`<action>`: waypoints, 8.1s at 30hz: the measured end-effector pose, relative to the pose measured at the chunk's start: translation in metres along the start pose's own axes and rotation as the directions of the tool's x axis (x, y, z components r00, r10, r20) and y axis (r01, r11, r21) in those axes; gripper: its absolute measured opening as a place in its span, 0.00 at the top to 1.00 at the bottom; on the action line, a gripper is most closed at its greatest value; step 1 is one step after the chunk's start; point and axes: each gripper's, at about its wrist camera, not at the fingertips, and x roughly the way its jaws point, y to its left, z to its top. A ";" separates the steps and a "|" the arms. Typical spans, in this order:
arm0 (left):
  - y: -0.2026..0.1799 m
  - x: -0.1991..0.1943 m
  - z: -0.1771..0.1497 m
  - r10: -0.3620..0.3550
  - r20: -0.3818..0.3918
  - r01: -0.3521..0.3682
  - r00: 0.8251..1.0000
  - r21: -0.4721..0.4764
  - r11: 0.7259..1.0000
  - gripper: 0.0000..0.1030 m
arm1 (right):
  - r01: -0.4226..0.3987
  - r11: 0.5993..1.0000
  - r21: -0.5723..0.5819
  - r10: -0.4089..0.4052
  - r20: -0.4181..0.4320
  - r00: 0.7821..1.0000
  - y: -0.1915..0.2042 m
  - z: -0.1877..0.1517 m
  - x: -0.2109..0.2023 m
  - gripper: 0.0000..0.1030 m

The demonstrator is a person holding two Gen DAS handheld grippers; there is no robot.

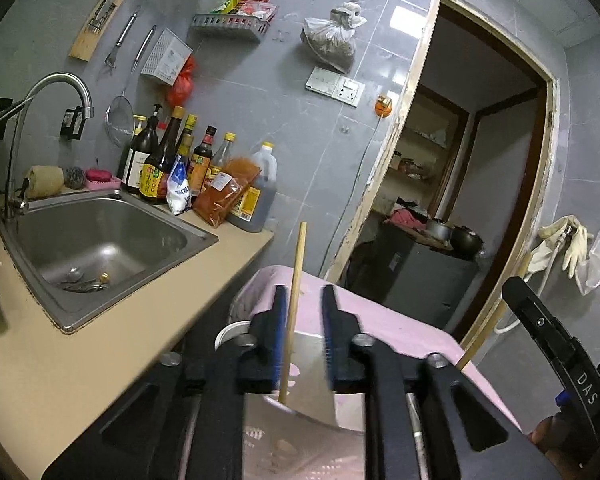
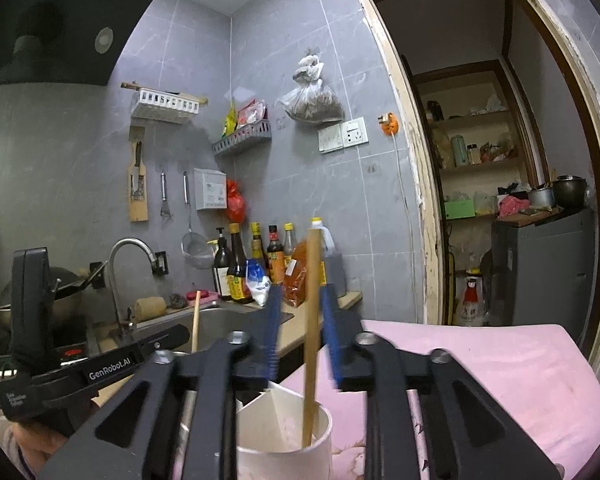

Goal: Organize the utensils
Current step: 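Lift the chopstick with the right gripper and carry it over the white caddy, then open the right gripper to drop the chopstick into the caddy, then lower the right gripper onto another wooden chopstick and close on it, then lift the chopstick with the right gripper and carry it over the caddy, then open the right gripper to drop the chopstick into the caddy, then lower the right gripper toward the steel spoon while the left gripper lowers toward the metal tongs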

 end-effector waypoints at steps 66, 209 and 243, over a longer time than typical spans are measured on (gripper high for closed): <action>-0.160 0.055 -0.145 -0.086 -0.701 0.331 0.708 0.221 0.918 0.59 | 0.343 0.937 -0.065 -0.298 -0.659 0.690 -0.167 -0.084 -0.105 0.68; -0.015 0.005 0.007 0.142 0.048 -0.150 0.989 0.288 0.946 0.97 | 0.066 0.996 -0.059 -0.048 0.259 0.965 0.023 0.028 -0.012 0.84; -0.119 -0.068 -0.026 -0.141 0.083 0.108 0.987 0.316 0.943 0.08 | 0.291 0.956 -0.035 -0.279 0.196 0.940 -0.050 0.025 -0.144 0.00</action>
